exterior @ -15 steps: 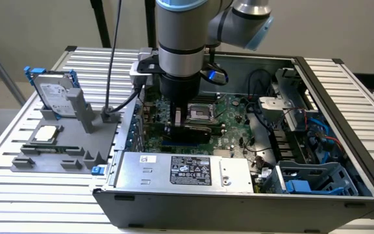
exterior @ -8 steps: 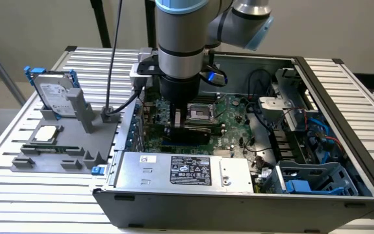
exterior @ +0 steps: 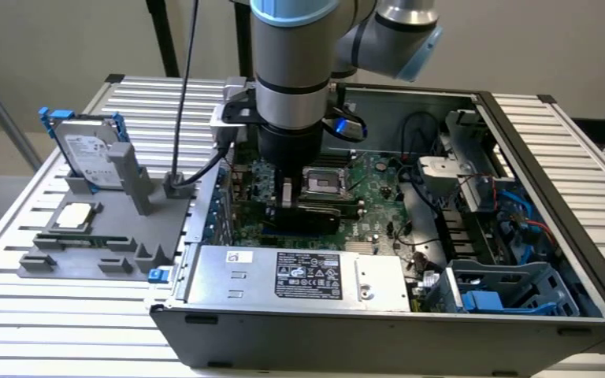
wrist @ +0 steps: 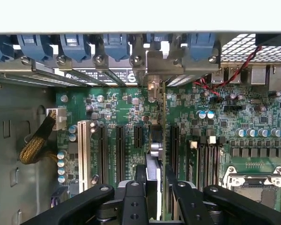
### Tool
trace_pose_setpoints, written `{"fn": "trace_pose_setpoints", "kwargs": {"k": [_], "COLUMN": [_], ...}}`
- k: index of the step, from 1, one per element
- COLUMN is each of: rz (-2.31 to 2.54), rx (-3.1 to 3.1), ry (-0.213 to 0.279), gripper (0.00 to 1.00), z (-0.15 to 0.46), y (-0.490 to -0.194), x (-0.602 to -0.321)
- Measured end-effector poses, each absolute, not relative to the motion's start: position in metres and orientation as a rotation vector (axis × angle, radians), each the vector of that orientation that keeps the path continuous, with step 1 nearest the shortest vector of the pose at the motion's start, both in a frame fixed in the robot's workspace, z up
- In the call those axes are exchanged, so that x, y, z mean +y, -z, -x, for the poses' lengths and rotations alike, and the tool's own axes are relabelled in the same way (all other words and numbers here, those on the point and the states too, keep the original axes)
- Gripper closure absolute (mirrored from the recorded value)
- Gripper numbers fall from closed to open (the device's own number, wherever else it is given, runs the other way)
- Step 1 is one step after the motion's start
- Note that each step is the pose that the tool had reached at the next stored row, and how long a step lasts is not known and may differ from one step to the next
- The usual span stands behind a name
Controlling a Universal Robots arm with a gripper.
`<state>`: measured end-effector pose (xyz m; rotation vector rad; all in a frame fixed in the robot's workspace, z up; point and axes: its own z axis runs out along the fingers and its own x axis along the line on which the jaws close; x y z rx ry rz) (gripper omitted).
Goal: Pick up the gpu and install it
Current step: 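Insert the gpu into the slot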
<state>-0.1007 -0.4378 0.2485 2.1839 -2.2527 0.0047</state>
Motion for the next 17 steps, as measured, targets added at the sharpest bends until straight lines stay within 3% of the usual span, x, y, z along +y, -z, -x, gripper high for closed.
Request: {"fn": "trace_pose_setpoints", "kwargs": {"k": [17], "rz": [-2.185], "rx": [-2.253], "ry": [-0.01], "gripper": [0.73], "z": [0.1047], "y": [-0.2466], "x": [-0.4379]}}
